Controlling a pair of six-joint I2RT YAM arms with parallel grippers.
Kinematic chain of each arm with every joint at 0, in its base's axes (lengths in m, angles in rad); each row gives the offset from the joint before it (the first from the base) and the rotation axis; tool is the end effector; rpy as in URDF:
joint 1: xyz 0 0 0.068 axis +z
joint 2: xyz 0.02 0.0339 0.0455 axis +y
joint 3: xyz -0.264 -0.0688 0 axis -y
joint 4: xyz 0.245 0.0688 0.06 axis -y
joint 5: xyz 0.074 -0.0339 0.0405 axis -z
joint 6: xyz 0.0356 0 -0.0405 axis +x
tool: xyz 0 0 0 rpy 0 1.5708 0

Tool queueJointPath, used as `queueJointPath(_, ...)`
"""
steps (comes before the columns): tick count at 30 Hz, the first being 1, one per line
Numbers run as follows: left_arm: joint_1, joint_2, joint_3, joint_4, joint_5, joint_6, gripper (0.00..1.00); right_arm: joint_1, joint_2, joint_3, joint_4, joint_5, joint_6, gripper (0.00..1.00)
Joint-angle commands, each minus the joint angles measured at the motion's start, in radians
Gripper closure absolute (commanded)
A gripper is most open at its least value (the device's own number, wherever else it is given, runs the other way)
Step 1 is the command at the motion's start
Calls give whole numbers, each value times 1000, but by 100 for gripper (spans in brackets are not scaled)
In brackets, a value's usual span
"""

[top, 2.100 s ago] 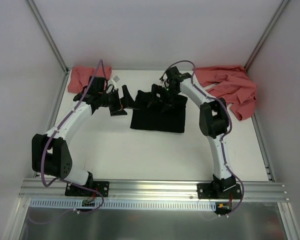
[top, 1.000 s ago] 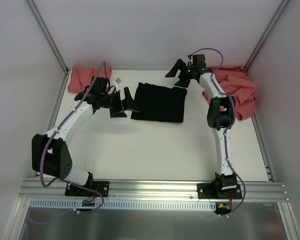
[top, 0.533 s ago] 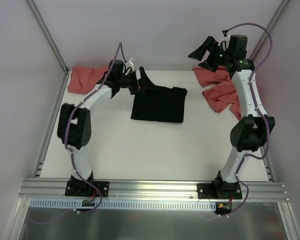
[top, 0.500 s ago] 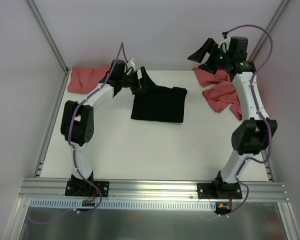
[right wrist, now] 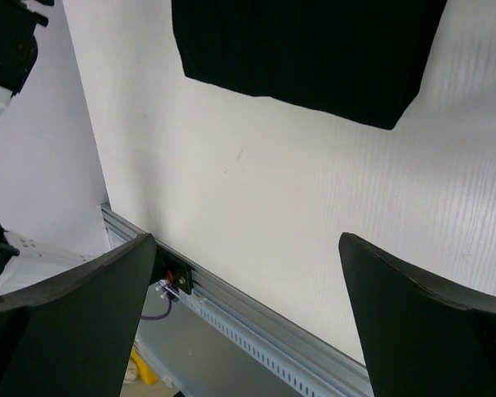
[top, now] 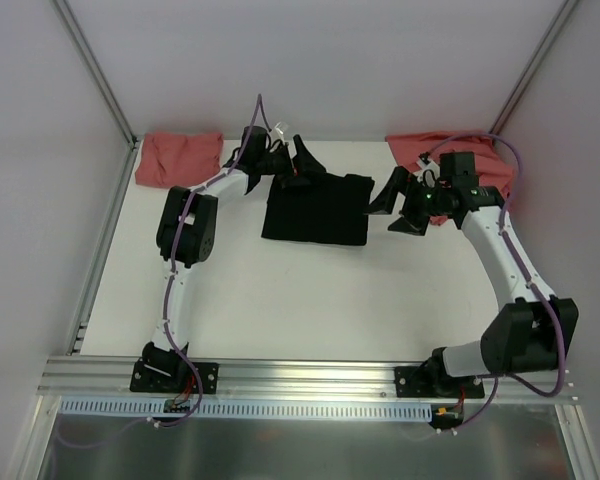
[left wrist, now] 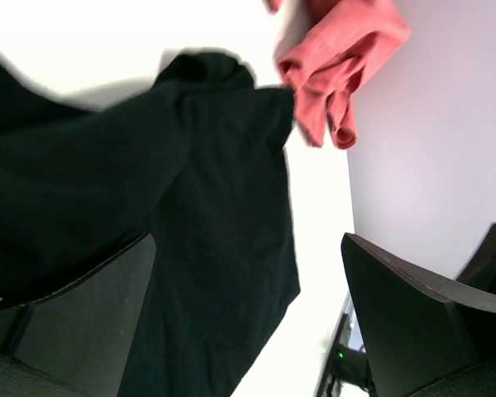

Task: Fold and stack the t-shirts
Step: Fold the long partially folded tshirt into a neat square

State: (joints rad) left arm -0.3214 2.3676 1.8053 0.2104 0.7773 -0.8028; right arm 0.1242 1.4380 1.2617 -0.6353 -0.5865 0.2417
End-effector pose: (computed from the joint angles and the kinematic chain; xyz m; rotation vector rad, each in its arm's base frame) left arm 0.5057 -0.1947 0.1839 0.0797 2.1118 -1.4600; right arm 0.3033 0.0577 0.3161 -0.1453 2.3729 0.8721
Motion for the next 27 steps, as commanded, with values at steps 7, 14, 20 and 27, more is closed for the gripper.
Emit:
queueJointPath(7,22,-4,48,172,-36,-19,1,6,-151,-62,-84,30,-45,1)
queueJointPath(14,38,13,48,85,-85,83,1,9,-171,-45,-141,48,-53,1)
queueJointPath(20,41,31,61,-43,-168,175,1,11,-185,-39,-181,57,-55,1)
queueJointPath(27,36,56,101,-178,-341,244,1,17,-179,-21,-204,51,-56,0)
